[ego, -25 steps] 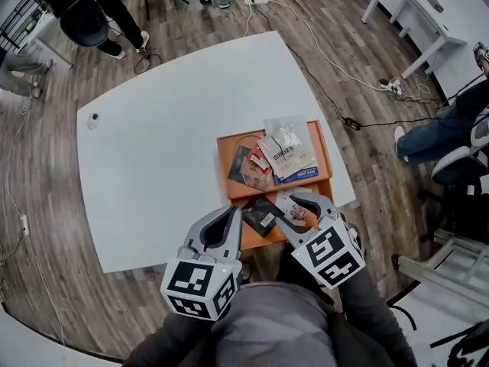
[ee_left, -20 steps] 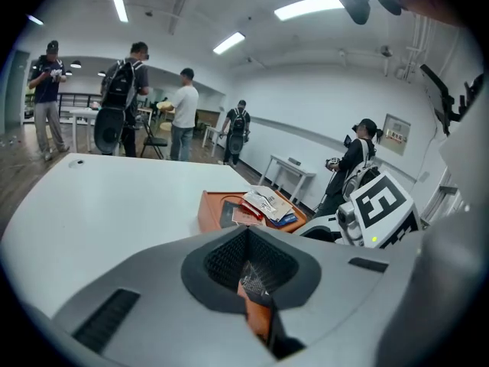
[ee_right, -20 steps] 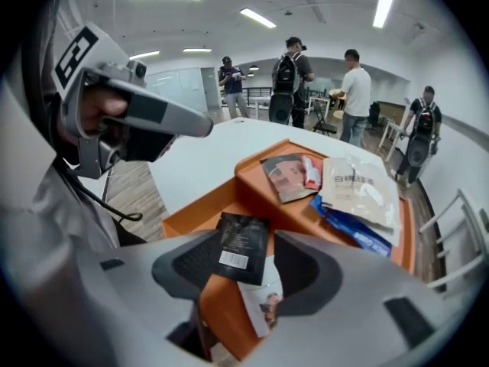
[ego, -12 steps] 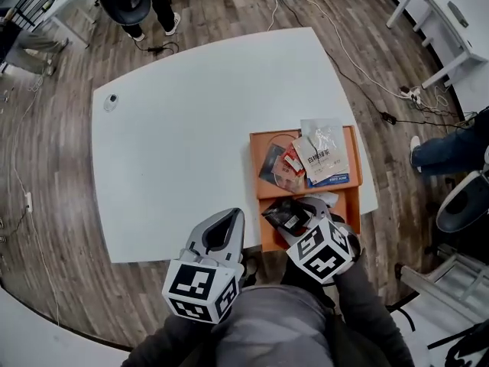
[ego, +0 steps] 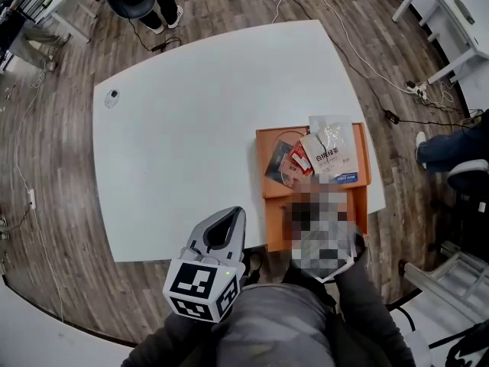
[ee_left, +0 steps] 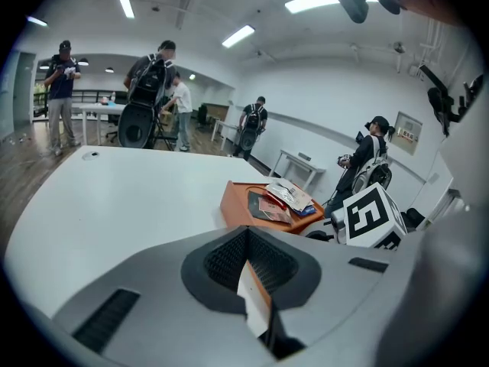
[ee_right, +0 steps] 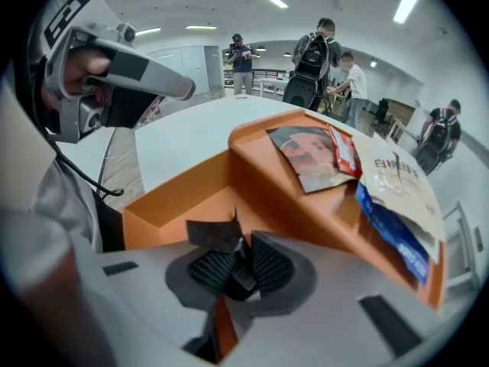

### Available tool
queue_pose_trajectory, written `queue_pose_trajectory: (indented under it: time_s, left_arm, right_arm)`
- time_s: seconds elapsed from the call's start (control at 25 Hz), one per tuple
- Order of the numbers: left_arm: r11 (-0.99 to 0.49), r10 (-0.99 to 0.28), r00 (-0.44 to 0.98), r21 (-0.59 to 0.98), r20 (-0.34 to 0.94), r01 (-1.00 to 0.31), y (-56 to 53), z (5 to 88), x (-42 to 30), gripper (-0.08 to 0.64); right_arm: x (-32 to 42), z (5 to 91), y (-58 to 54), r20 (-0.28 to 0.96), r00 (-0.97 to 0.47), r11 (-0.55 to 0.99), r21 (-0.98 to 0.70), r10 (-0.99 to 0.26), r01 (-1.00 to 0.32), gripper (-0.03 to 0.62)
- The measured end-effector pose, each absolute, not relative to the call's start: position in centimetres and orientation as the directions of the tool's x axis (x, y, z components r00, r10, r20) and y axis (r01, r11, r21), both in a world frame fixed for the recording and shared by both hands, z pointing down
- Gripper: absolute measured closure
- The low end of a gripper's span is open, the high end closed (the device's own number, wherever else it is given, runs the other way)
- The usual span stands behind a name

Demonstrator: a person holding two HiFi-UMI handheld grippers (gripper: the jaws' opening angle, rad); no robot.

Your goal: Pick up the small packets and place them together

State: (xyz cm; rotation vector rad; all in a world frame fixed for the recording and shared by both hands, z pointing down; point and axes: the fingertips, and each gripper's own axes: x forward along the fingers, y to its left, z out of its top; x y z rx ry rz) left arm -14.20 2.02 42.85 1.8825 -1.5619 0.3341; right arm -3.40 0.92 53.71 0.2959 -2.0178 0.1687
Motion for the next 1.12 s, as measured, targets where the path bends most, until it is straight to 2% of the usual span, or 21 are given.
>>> queue_pose_trajectory:
  time_s: [0.12,0.52,1.12]
  left_arm:
    - [-0.069,-0.780,0.251,0.319,0.574,-0.945,2.1,42.6,-14.1,0.563]
    - [-0.121,-0.816,0.269,0.305,0.512,-0.945,2.0,39.9,-12.2,0.563]
    - [-0.232,-0.844,0.340,0.288,0.415,-0.929,-0.7,36.2,-7.5,0.563]
  right_arm:
    - [-3.4,53.7,1.0,0.893,-0.422,0.960,0.032,-0.153,-0.280,0.583]
    - [-3.6,48.0,1.5,0.824,-0.533,0.953,0.029,-0.194,-0.302,0.583]
    - [-0.2,41.8,-1.7,0.754,-0.571,0.922,0.118,-0.324,-0.368,0.583]
